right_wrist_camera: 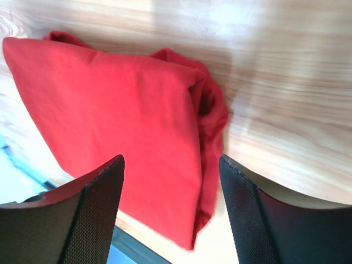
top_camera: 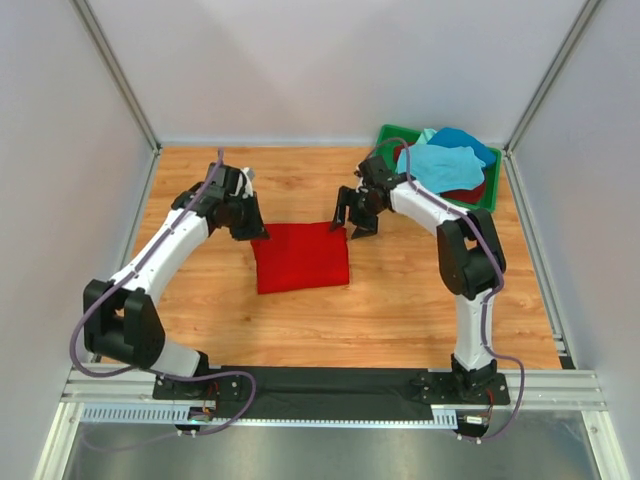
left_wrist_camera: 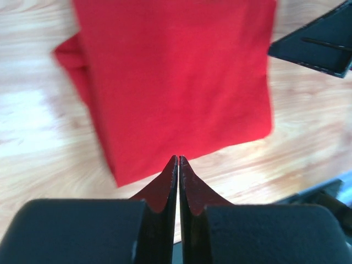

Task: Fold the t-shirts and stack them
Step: Neatly place the folded tshirt to the corner

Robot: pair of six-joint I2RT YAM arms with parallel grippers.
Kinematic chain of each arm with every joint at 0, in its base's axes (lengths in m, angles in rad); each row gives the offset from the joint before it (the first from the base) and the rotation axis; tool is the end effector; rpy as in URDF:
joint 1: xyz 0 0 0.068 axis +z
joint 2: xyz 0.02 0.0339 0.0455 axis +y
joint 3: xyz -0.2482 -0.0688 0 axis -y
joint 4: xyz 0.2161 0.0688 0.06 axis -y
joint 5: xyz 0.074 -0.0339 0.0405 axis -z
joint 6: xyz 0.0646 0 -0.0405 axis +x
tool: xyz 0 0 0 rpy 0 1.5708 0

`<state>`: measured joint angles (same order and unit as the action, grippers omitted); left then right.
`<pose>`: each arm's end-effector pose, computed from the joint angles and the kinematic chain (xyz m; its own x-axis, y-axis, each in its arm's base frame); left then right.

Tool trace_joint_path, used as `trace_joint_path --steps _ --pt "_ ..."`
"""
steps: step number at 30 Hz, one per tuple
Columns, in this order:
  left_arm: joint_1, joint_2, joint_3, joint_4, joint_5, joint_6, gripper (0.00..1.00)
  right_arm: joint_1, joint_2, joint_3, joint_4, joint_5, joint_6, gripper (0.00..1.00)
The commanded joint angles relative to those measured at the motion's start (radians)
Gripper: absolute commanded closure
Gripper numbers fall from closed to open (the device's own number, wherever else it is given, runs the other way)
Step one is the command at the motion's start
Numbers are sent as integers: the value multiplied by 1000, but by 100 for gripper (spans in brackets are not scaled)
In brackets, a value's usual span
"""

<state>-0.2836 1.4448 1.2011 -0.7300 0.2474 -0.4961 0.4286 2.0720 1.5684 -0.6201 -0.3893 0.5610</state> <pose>0.2738 -0.0963 0.2528 -0.8903 -0.2212 -0.3981 -0.0231 0.8949 -0.4457 0.3676 0.1949 0.1588 -0.9784 0.0941 -0.1840 -0.0156 0.8541 0.5198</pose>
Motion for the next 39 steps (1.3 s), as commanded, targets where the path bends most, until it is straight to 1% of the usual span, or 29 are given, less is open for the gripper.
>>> trace_joint_path --steps 1,2,3,4,5,6,7,8,9,10,12,13,14,17,20,23,24,26,28,30,32,35,36,38,39 --pt "0 101 34 94 157 -25 93 -14 -55 96 -315 156 -154 27" --pt "0 129 40 112 188 -32 95 -13 -76 85 -331 155 -174 26" --pt "0 159 48 130 214 -41 98 -14 -143 26 -329 135 -193 25" --pt "-2 208 51 158 249 -50 99 -5 -173 -7 -288 97 -196 24" --pt "-2 229 51 168 265 -71 99 -2 -194 -37 -262 -31 -197 24" --pt "-3 242 45 181 273 -79 100 4 -210 -57 -239 -101 -182 28" --pt "-2 259 38 196 277 -87 100 18 -210 -74 -206 -226 -170 33" --pt "-3 262 32 195 273 -93 100 27 -199 -80 -184 -277 -158 42" --pt "-3 262 16 192 256 -96 100 38 -187 -88 -159 -321 -132 66" --pt "-5 241 -24 182 265 -96 100 77 -140 -108 -68 -450 -106 99" --pt "-5 233 -52 187 265 -101 100 84 -122 -123 -49 -508 -98 100" --pt "-5 227 -66 198 270 -104 100 88 -112 -133 -5 -538 -84 99" --pt "-5 226 -81 204 273 -107 100 90 -80 -139 6 -596 -79 100" --pt "-6 236 -132 207 256 -111 100 90 -24 -143 20 -638 -99 100" --pt "-6 267 -178 207 196 -78 100 75 19 -162 7 -613 -133 100" --pt "-6 292 -179 172 142 -29 100 44 46 -214 11 -582 -147 100" --pt "-6 281 -173 150 129 -22 100 39 31 -223 -9 -573 -180 100" --pt "-6 206 -166 141 130 -18 100 38 -16 -235 -59 -542 -202 100" --pt "-9 138 -147 113 153 -22 100 38 -94 -260 -76 -525 -202 100" --pt "-12 103 -121 116 222 -39 100 39 -131 -269 -63 -523 -182 99" --pt "-31 103 -104 157 288 -84 99 44 -122 -266 -41 -548 -164 99" --pt "-74 149 -91 236 357 -134 99 65 -64 -219 -32 -546 -148 98" --pt "-83 188 -94 262 378 -153 99 68 -40 -211 -17 -542 -142 98" --pt "-104 238 -121 361 435 -200 100 62 -15 -217 8 -537 -136 99" --pt "-112 274 -133 385 429 -203 100 52 0 -225 32 -534 -133 99"
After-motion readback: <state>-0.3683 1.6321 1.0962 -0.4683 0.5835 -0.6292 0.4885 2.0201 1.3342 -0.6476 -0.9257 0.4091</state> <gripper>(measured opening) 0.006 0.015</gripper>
